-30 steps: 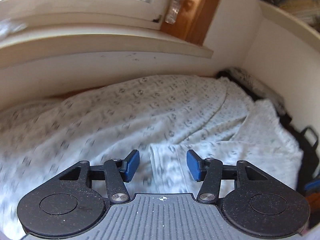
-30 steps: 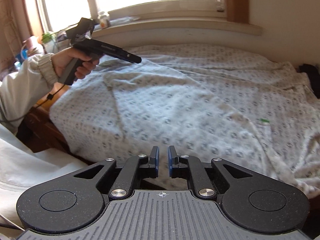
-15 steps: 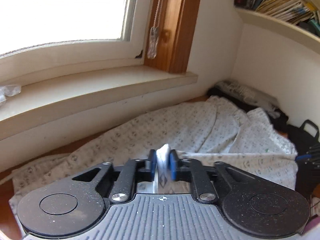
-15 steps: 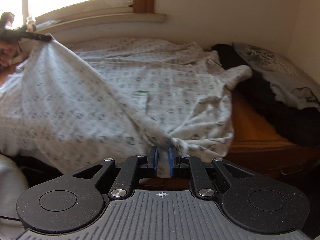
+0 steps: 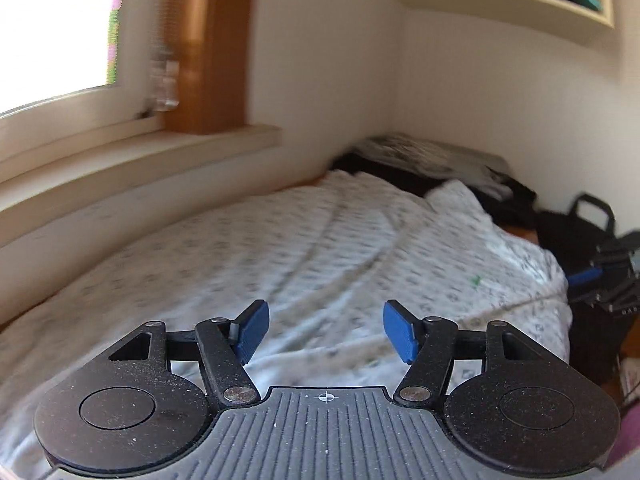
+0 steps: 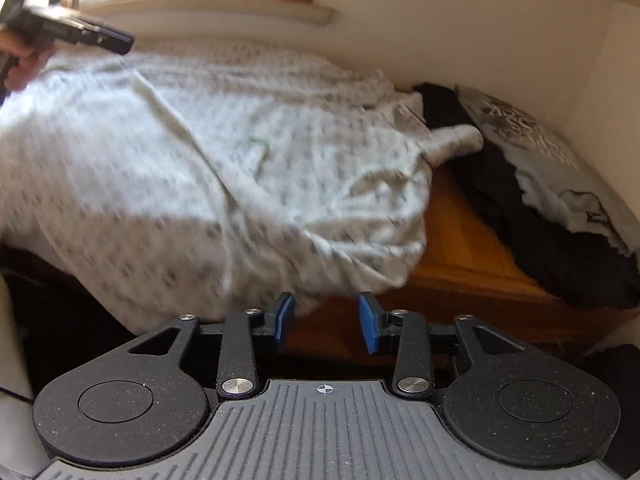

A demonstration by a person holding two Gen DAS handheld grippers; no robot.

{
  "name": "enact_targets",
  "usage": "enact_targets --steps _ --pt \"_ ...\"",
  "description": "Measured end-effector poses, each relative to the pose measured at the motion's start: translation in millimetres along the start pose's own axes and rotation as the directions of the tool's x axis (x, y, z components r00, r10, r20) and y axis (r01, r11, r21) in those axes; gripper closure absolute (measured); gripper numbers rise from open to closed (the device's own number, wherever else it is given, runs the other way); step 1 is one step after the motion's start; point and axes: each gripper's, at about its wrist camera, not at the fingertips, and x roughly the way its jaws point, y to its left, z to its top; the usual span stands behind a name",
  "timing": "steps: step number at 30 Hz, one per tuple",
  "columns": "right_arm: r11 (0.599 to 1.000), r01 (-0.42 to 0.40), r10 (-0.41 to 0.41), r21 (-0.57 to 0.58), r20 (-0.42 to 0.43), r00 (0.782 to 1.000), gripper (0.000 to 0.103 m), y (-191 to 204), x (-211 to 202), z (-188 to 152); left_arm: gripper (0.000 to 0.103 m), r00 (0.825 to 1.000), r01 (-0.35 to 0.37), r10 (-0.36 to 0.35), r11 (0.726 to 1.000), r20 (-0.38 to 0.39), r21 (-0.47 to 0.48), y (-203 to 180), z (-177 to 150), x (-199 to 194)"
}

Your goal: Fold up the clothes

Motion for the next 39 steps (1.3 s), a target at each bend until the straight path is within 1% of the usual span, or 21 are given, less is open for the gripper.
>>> enact_targets --steps 3,7,8,9,10,11,14,17,19,21,22,23,24,25,26,28,29,32,36,38,39 --pt "0.999 0.031 -0.03 -0.037 0.031 0.999 0.065 4.6 4.6 1.1 0.036 0.999 0.034 -0.033 0.999 -0.029 0.035 -4.2 -6.8 19.8" --pt "0.996 0.052 -0.044 -0.071 0.109 0.993 0.066 3.5 -1.4 5.1 0.036 0.994 0.052 -0.05 0.999 -0.098 0.017 -0.9 -14.6 36.5" --pt "0.997 0.053 -0.045 -0.059 0.13 0.99 0.074 0.4 -4.4 6.0 0.036 0.994 0.056 -0.055 0.998 -0.099 0.009 -0.7 -13.8 38.9" --pt "0.998 0.062 -0.056 -0.034 0.152 0.987 0.09 -4.0 -7.0 7.3 0.036 0.993 0.056 -0.056 0.998 -0.103 0.003 -0.1 -14.0 40.2" --pt "0.997 0.078 -0.078 0.007 0.181 0.98 0.098 -10.3 -11.1 8.5 0.036 0.993 0.056 -0.056 0.998 -0.106 -0.002 0.3 -14.1 41.3" --pt "0.994 0.095 -0.104 0.053 0.212 0.972 0.102 -17.0 -15.8 9.8 0.036 0.993 0.055 -0.054 0.998 -0.107 0.0 -0.1 -14.1 41.5" --pt "0.963 0.194 -0.238 0.188 0.249 0.939 0.102 -36.9 -26.1 12.0 0.035 0.993 0.049 -0.048 0.999 -0.111 0.009 -1.1 -13.9 41.0" --pt "0.945 0.198 -0.258 0.259 0.223 0.94 0.102 -54.3 -30.5 9.0 0.032 0.993 0.041 -0.039 0.999 -0.112 0.015 -0.8 -13.6 39.2" --pt "0.95 0.157 -0.218 0.272 0.214 0.952 0.101 -57.1 -32.0 6.0 0.032 0.995 0.028 -0.027 1.0 -0.096 0.005 1.2 -13.1 35.8" --pt "0.957 0.148 -0.202 0.249 0.208 0.957 0.097 -50.2 -33.4 6.9 0.023 0.997 -0.025 0.024 1.0 -0.076 -0.011 6.0 -9.7 21.8" --pt "0.962 0.116 -0.17 0.246 0.21 0.963 0.093 -46.9 -34.6 10.3 0.023 0.997 -0.05 0.049 0.999 -0.067 -0.019 8.5 -8.0 14.3" --pt "0.966 0.076 -0.13 0.246 0.211 0.969 0.08 -43.8 -35.7 14.3 0.019 0.996 -0.066 0.065 0.998 -0.06 -0.019 12.0 -6.4 3.1" --pt "0.97 0.049 -0.102 0.239 0.214 0.971 0.074 -37.2 -37.0 20.2 0.007 0.995 -0.084 0.083 0.996 -0.047 -0.017 15.2 -5.7 -9.2" --pt "0.973 0.025 -0.077 0.23 0.218 0.973 0.062 -29.6 -38.4 26.6 0.0 0.995 -0.099 0.098 0.995 -0.027 -0.024 20.6 -7.4 -25.5" --pt "0.975 0.001 -0.051 0.221 0.221 0.974 0.055 -21.9 -39.8 33.0 0.0 0.994 -0.112 0.112 0.993 -0.008 -0.031 26.1 -9.2 -41.6" --pt "0.977 -0.053 0.004 0.205 0.233 0.973 0.047 -5.5 -42.5 45.3 0.0 0.992 -0.127 0.128 0.99 0.013 -0.068 38.6 -16.6 -72.4" --pt "0.976 -0.087 0.036 0.199 0.244 0.969 0.039 3.6 -43.8 51.0 0.0 0.989 -0.143 0.145 0.986 0.014 -0.086 44.8 -22.7 -86.0" --pt "0.974 -0.168 0.128 0.148 0.25 0.96 0.023 34.8 -42.6 70.1 0.0 0.979 -0.199 0.202 0.972 0.004 -0.128 61.7 -42.7 -123.6" --pt "0.966 -0.253 0.232 0.056 0.247 0.941 0.015 77.7 -37.0 97.1 0.0 0.951 -0.309 0.307 0.94 -0.036 -0.143 70.9 -66.0 -154.0" --pt "0.955 -0.296 0.281 0.024 0.254 0.926 0.005 97.1 -33.9 108.4 0.0 0.95 -0.313 0.311 0.933 -0.043 -0.18 74.8 -74.0 -164.9" --pt "0.948 -0.317 0.305 0.009 0.257 0.917 0.003 106.7 -32.4 113.9 0.0 0.951 -0.309 0.306 0.93 -0.045 -0.201 76.8 -77.4 -169.7"
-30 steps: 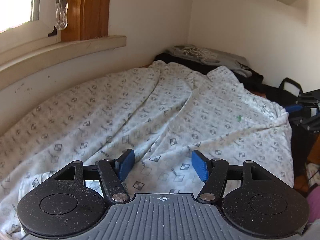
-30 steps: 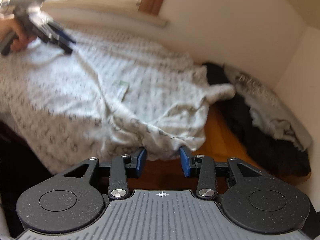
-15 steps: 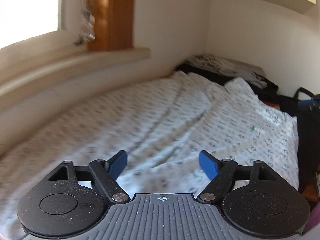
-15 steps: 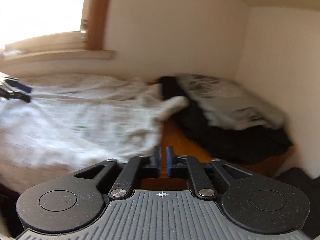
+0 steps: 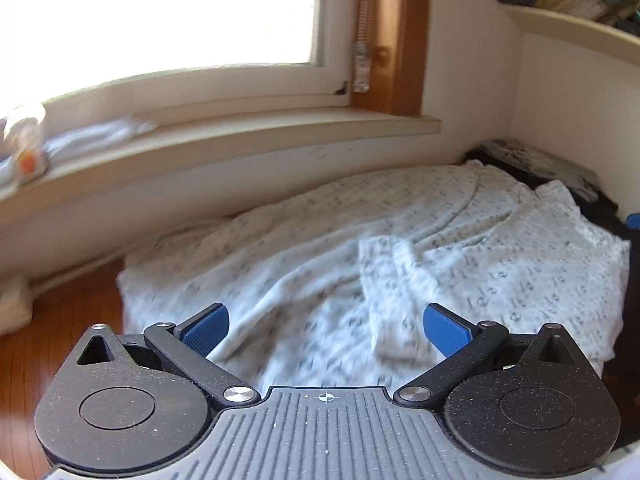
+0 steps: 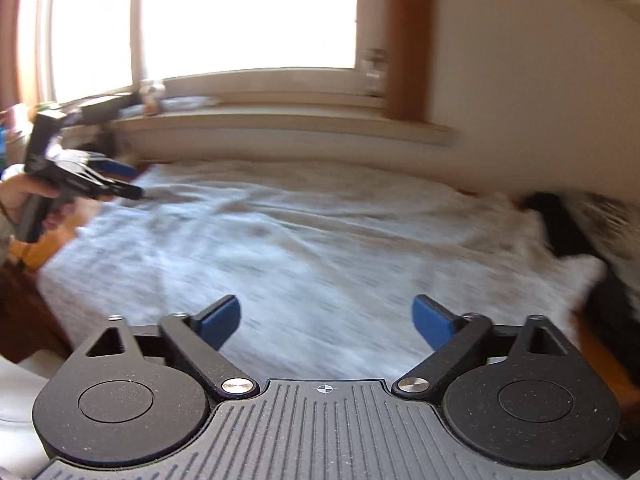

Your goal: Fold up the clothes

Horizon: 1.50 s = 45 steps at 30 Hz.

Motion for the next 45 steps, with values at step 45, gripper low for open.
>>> enact_targets --steps 45 --pt "0.997 -0.042 0.047 0.067 -0.076 0.996 0.0 17.0 73.6 -32.8 0.0 0.994 -0.045 0.051 0.996 -0.092 0.074 -21.7 -40.5 15.4"
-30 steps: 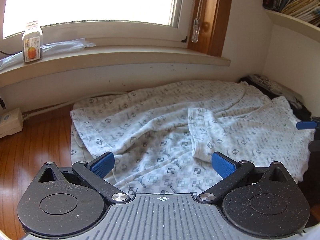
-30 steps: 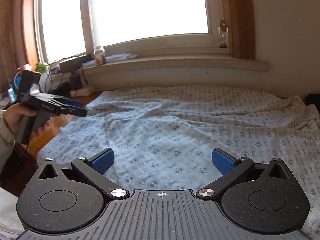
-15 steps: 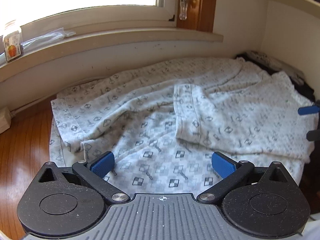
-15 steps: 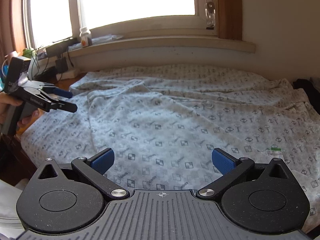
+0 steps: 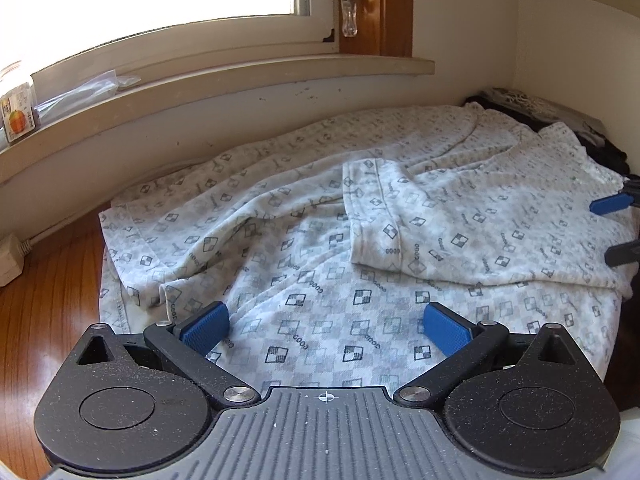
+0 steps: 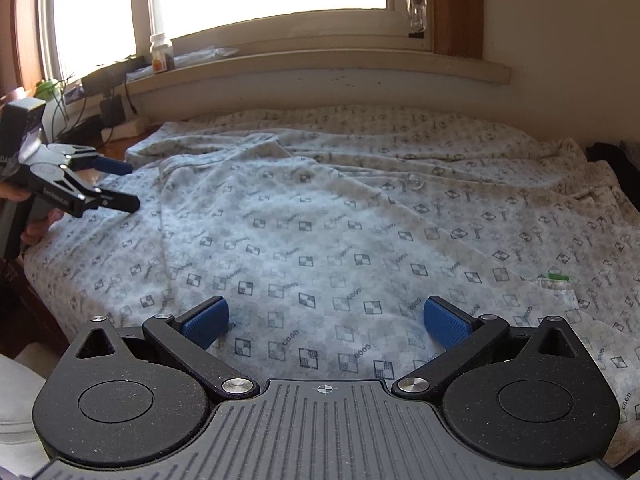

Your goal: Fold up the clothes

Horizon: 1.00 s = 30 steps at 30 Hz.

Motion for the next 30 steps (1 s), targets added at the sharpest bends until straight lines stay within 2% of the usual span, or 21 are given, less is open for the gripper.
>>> enact_targets --steps 5,8,12,15,16,17,18,20,25,27,28,29,30 --pt "0.999 -0.041 0.041 0.022 0.019 0.999 0.0 5.0 8.8 16.6 0.0 1.0 0.02 -0.019 0.999 0.02 -0.05 8.5 -1.9 -3.0" --pt "0.997 -0.067 0.067 -0.025 0.034 0.997 0.0 20.3 23.2 31.9 0.0 0.999 0.031 -0.029 0.997 0.027 -0.072 11.7 -2.1 -4.2" --pt "0.997 -0.046 0.049 -0.055 0.04 0.998 0.0 46.0 48.6 49.3 0.0 0.999 0.026 -0.024 0.998 0.024 -0.064 10.0 -1.9 -3.8" --pt "0.988 -0.112 0.117 -0.107 0.04 0.992 0.004 66.8 62.8 58.3 0.0 0.999 0.029 -0.027 0.997 0.026 -0.07 10.4 -2.3 -4.3" --pt "0.983 -0.131 0.136 -0.128 0.032 0.99 0.01 73.7 66.7 59.5 0.0 0.999 0.031 -0.03 0.997 0.028 -0.073 10.8 -2.5 -4.5" --pt "0.978 -0.148 0.153 -0.148 0.023 0.988 0.021 80.2 70.3 60.4 0.0 0.999 0.033 -0.031 0.997 0.028 -0.075 10.9 -2.6 -4.5" --pt "0.972 -0.166 0.17 -0.168 0.014 0.985 0.025 86.8 73.9 61.2 0.0 0.999 0.032 -0.03 0.997 0.028 -0.075 10.7 -2.8 -4.5" --pt "0.958 -0.201 0.202 -0.207 -0.015 0.979 0.055 97.4 81.2 62.0 0.0 0.999 0.029 -0.027 0.997 0.028 -0.073 9.8 -2.8 -4.5" --pt "0.947 -0.213 0.212 -0.242 -0.029 0.977 0.063 102.1 90.9 64.0 0.0 0.999 0.026 -0.024 0.997 0.029 -0.079 10.5 -2.6 -4.2" --pt "0.947 -0.204 0.205 -0.25 -0.019 0.978 0.078 99.2 92.1 65.0 0.0 0.999 0.024 -0.022 0.997 0.028 -0.078 9.9 -2.5 -4.2" --pt "0.949 -0.189 0.194 -0.251 -0.006 0.981 0.092 95.8 91.1 65.2 0.0 0.999 0.023 -0.021 0.997 0.028 -0.077 9.7 -2.5 -4.2" --pt "0.952 -0.174 0.181 -0.251 0.007 0.983 0.098 92.0 89.8 65.4 0.0 0.999 0.022 -0.02 0.997 0.027 -0.078 9.7 -2.5 -4.2" --pt "0.955 -0.158 0.169 -0.251 0.021 0.985 0.098 88.1 88.5 65.5 0.0 0.999 0.021 -0.019 0.997 0.028 -0.078 10.0 -2.4 -4.3"
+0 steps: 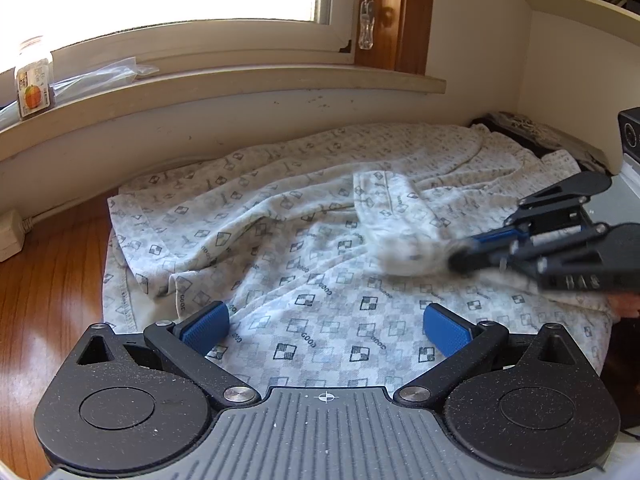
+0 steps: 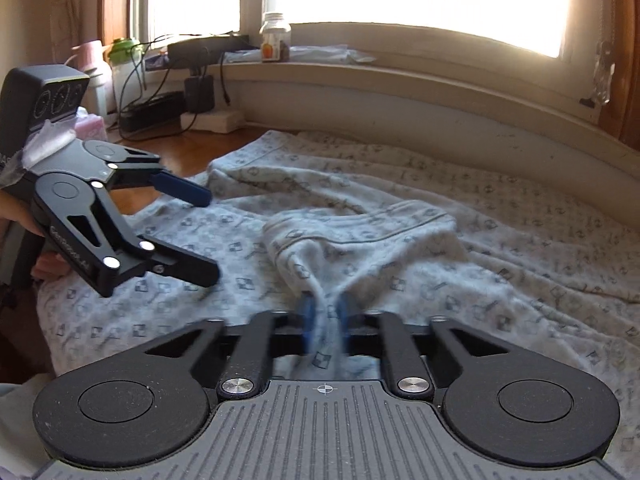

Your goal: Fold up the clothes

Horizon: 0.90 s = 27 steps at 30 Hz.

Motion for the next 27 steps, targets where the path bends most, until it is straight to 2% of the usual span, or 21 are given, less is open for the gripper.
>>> enact_targets --steps 4,7,9,11,13,14,15,17,20,21,22,24,27 --pt "0.994 0.102 -0.103 0.027 0.069 0.992 0.099 -30.3 -35.3 -2.5 0.0 1.0 -0.002 0.002 1.0 -0.001 0.003 0.5 0.0 0.1" --pt "0.973 0.222 -0.227 0.055 0.108 0.968 0.099 -71.2 -87.7 -7.9 0.0 1.0 -0.021 0.021 0.999 -0.006 0.028 -3.1 0.5 0.5" --pt "0.942 0.33 -0.335 0.067 0.114 0.935 0.099 -102.0 -129.8 -14.7 0.0 0.999 -0.033 0.033 0.999 0.004 0.042 -6.4 1.4 -0.9" --pt "0.887 0.455 -0.462 0.083 0.095 0.882 0.099 -131.7 -174.8 -24.4 0.0 1.0 -0.027 0.027 0.999 0.016 0.046 -9.1 4.3 -2.0" --pt "0.814 0.573 -0.58 0.097 0.072 0.811 0.099 -161.2 -220.0 -34.4 0.0 0.999 0.003 -0.004 0.999 0.045 0.037 -13.8 11.6 -2.7" --pt "0.769 0.632 -0.638 0.103 0.057 0.768 0.099 -175.0 -239.4 -40.2 0.0 0.998 0.018 -0.02 0.999 0.06 0.034 -16.7 15.9 -2.4" --pt "0.714 0.692 -0.698 0.105 0.037 0.715 0.099 -188.3 -256.6 -47.0 0.0 0.997 0.026 -0.029 0.999 0.075 0.035 -21.2 20.9 -0.3" --pt "0.593 0.8 -0.803 0.096 -0.006 0.596 0.099 -212.1 -285.2 -63.0 0.0 0.995 0.043 -0.047 0.998 0.089 0.049 -31.4 31.2 6.5" --pt "0.42 0.904 -0.903 0.078 -0.068 0.425 0.099 -240.6 -317.0 -88.4 0.0 0.993 0.069 -0.077 0.994 0.09 0.083 -45.9 45.1 21.5" --pt "0.369 0.927 -0.922 0.069 -0.093 0.375 0.099 -249.2 -324.2 -95.8 0.0 0.992 0.078 -0.086 0.993 0.089 0.094 -50.2 49.4 26.8" --pt "0.355 0.932 -0.924 0.076 -0.122 0.362 0.099 -257.2 -327.1 -102.2 0.0 0.992 0.082 -0.091 0.992 0.086 0.097 -52.6 52.3 32.4" --pt "0.348 0.932 -0.915 0.099 -0.181 0.361 0.099 -273.0 -330.4 -114.6 0.0 0.992 0.091 -0.1 0.991 0.079 0.103 -57.3 58.1 43.5" --pt "0.403 0.908 -0.883 0.116 -0.212 0.419 0.099 -281.0 -311.8 -124.9 0.0 0.991 0.105 -0.113 0.988 0.068 0.111 -64.2 66.5 60.2"
